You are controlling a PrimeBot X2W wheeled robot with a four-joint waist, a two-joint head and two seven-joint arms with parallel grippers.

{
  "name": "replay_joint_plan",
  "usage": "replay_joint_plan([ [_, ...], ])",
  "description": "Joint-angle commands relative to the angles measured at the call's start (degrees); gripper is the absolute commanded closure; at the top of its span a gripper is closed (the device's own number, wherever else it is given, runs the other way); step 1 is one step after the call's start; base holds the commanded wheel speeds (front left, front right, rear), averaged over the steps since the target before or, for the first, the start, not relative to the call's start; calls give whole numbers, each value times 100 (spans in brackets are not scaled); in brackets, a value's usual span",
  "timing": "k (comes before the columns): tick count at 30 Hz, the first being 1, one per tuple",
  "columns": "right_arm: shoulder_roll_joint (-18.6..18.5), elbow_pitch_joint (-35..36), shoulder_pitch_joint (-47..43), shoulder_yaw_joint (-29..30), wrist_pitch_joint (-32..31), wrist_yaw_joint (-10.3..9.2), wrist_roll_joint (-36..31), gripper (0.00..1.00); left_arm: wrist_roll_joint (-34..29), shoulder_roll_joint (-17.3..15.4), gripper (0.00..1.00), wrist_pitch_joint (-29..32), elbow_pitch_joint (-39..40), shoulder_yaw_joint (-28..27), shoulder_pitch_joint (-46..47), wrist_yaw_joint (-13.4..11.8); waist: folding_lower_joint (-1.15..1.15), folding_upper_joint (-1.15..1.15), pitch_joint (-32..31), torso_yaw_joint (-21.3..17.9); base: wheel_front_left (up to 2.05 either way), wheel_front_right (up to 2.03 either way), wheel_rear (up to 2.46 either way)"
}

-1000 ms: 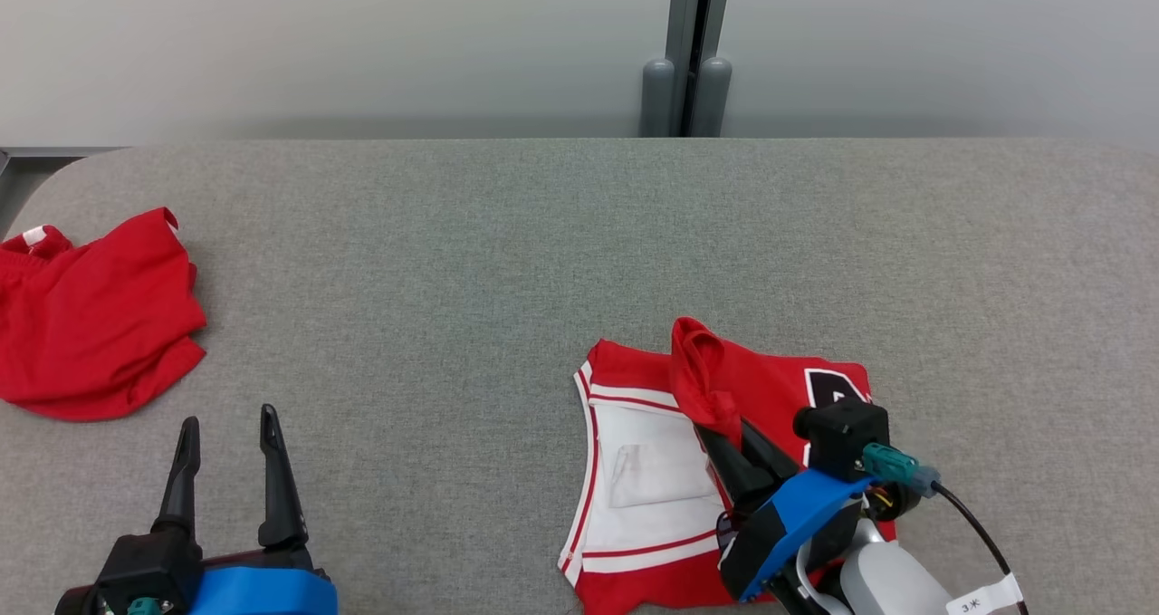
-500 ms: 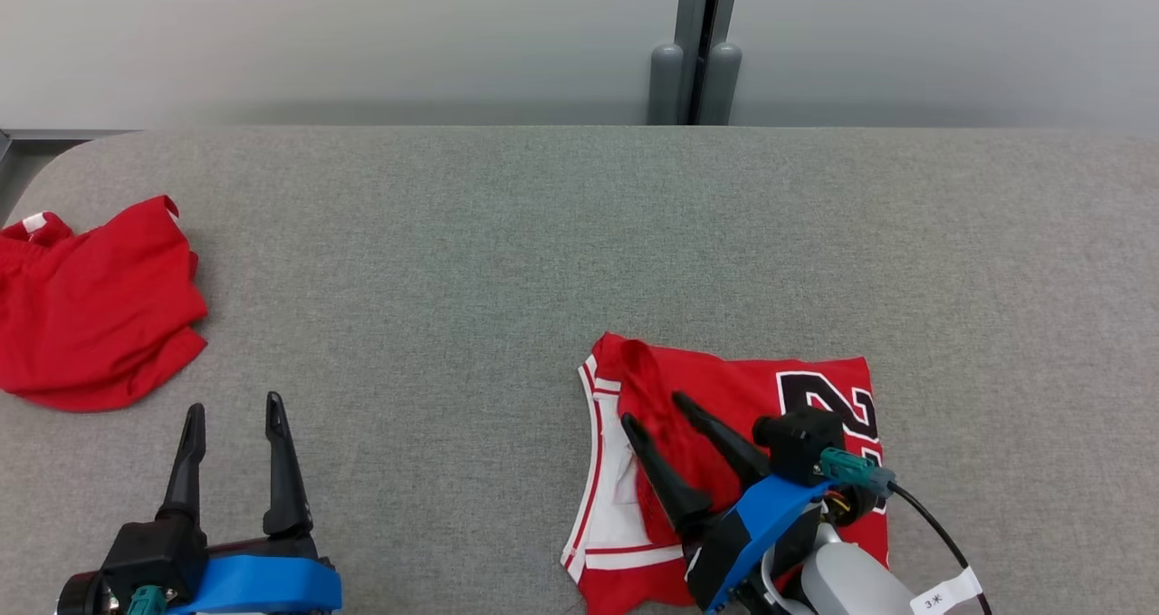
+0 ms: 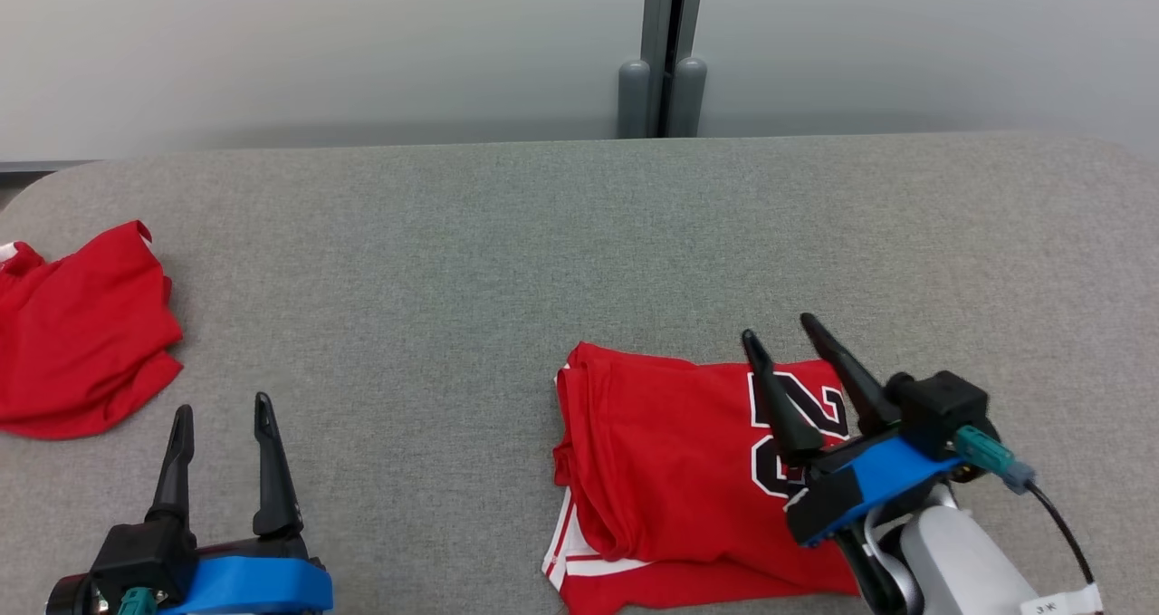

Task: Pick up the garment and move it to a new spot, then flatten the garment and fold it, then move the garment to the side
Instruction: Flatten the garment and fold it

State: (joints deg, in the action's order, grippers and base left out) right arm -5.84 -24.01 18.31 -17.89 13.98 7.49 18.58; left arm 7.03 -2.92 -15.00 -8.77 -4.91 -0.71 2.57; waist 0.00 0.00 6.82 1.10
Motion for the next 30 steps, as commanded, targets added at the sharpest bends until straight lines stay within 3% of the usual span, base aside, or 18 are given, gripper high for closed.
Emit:
replay_joint_plan([
  [1, -52, 134, -136, 160, 46, 1, -95, 0, -29, 6, 0, -25, 33, -2, 9, -6, 0, 0, -31, -37, 0, 0, 0],
  [8, -177, 758, -730, 1029, 105, 1, -405, 0, -50, 5, 0, -25, 64, 31, -34, 6, 0, 0, -102, -131, 0, 0, 0],
  [15, -25, 1139, -1476, 1571, 119, 1, -637, 0, -86, 6, 0, -25, 62, 70, -74, -15, 0, 0, -159, -185, 0, 0, 0],
  [30, 269, 1282, -1990, 1780, 126, 1, -805, 0, -165, 5, 0, -25, -41, 66, -132, 21, 0, 0, -277, -213, 0, 0, 0],
])
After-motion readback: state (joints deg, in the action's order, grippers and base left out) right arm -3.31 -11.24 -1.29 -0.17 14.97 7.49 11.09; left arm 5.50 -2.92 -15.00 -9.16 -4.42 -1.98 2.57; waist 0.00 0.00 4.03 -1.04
